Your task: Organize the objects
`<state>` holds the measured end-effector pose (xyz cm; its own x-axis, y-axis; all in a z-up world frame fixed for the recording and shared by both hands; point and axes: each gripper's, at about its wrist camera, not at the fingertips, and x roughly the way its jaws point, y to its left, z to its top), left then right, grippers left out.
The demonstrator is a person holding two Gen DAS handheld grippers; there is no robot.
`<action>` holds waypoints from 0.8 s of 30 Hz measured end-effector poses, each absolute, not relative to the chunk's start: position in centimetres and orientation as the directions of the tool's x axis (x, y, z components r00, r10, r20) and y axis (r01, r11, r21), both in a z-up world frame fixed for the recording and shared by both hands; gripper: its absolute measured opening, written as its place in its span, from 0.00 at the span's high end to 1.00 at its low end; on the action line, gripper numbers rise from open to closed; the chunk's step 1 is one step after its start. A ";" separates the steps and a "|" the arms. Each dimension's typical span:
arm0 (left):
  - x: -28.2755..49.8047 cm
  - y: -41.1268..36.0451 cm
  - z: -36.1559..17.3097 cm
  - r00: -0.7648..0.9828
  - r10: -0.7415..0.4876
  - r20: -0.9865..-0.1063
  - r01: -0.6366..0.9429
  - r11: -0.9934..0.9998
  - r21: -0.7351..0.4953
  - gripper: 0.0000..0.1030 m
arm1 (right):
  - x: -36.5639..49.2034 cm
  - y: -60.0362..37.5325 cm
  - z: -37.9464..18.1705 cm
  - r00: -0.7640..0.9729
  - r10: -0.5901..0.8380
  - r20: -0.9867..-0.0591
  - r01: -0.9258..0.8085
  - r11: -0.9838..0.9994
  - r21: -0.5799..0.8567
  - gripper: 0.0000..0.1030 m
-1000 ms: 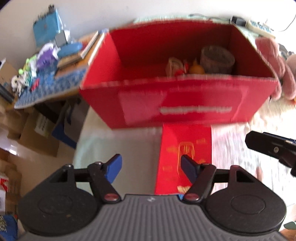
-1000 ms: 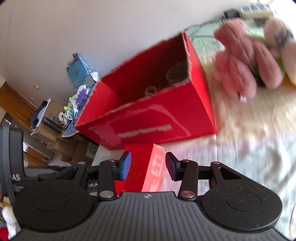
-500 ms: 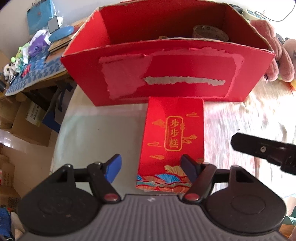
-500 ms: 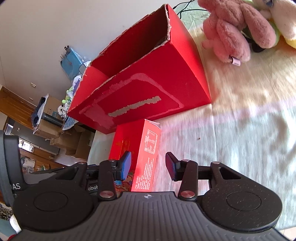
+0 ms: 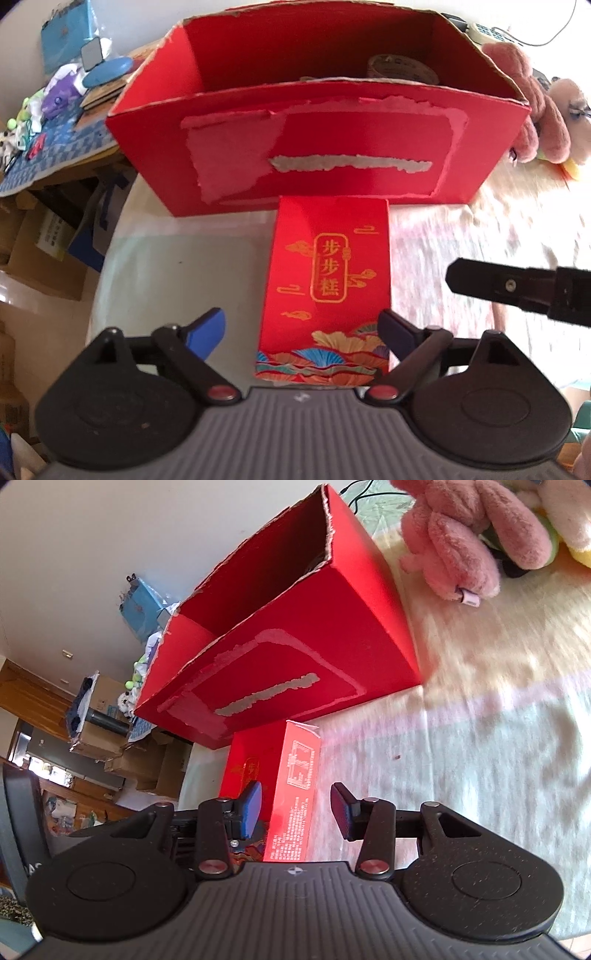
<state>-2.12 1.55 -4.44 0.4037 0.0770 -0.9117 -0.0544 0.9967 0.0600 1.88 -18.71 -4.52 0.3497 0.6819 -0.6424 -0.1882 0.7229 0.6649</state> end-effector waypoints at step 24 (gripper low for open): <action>-0.8 0.8 -6.7 0.363 0.014 -0.932 -0.013 1.000 0.010 0.09 | 3.4 -17.3 -5.9 0.297 0.687 -0.664 -0.160 0.721 0.674 0.55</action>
